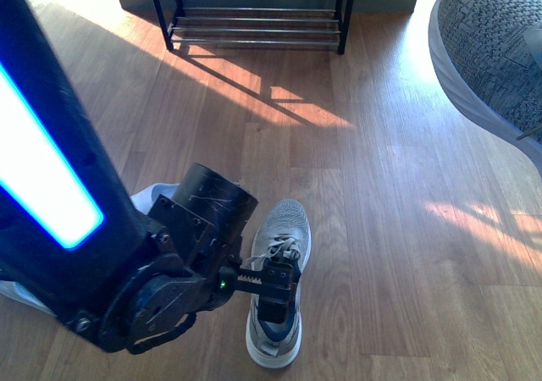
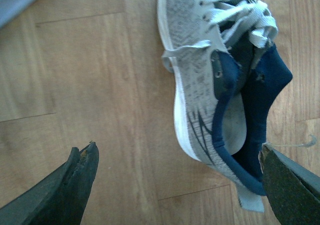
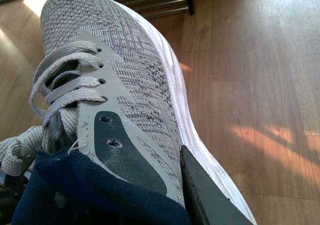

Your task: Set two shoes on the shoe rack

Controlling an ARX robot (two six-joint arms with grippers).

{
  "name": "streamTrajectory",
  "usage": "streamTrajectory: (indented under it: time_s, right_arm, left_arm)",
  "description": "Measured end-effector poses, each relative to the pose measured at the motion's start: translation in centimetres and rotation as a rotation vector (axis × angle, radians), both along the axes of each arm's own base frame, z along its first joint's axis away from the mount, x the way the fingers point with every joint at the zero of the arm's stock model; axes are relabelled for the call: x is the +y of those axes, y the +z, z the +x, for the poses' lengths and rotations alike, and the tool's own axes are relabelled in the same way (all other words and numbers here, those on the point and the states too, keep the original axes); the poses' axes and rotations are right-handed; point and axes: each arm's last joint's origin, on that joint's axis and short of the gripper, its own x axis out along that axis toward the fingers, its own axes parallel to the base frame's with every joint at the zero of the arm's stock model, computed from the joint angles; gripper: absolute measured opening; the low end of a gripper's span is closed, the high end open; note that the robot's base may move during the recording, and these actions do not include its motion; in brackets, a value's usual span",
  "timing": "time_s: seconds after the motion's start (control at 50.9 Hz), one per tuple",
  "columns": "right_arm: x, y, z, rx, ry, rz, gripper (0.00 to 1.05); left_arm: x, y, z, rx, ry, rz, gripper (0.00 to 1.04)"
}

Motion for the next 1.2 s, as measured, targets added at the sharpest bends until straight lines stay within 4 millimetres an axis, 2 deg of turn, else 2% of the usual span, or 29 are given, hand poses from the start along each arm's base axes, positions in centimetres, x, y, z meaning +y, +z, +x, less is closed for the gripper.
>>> streamTrajectory:
  time_s: [0.118, 0.295, 0.433, 0.708, 1.042, 1.2]
  right_arm:
    - [0.0, 0.0, 0.0, 0.000, 0.000, 0.000, 0.01]
    - [0.0, 0.0, 0.0, 0.000, 0.000, 0.000, 0.01]
    - [0.0, 0.0, 0.0, 0.000, 0.000, 0.000, 0.01]
    - [0.0, 0.0, 0.0, 0.000, 0.000, 0.000, 0.01]
    - [0.0, 0.0, 0.0, 0.000, 0.000, 0.000, 0.01]
    - [0.0, 0.0, 0.0, 0.000, 0.000, 0.000, 0.01]
  left_arm:
    - [-1.4, -1.7, 1.5, 0.033, -0.050, -0.078, 0.95]
    - [-2.7, -3.2, 2.9, 0.059, -0.077, -0.076, 0.95]
    - [-3.0, -4.8, 3.0, 0.084, -0.063, -0.030, 0.95]
    - [-2.7, -6.3, 2.7, 0.101, -0.010, 0.018, 0.95]
    - [-2.5, -6.2, 2.6, 0.091, 0.044, 0.010, 0.95]
    - [-2.4, -5.0, 2.2, 0.069, 0.053, -0.020, 0.95]
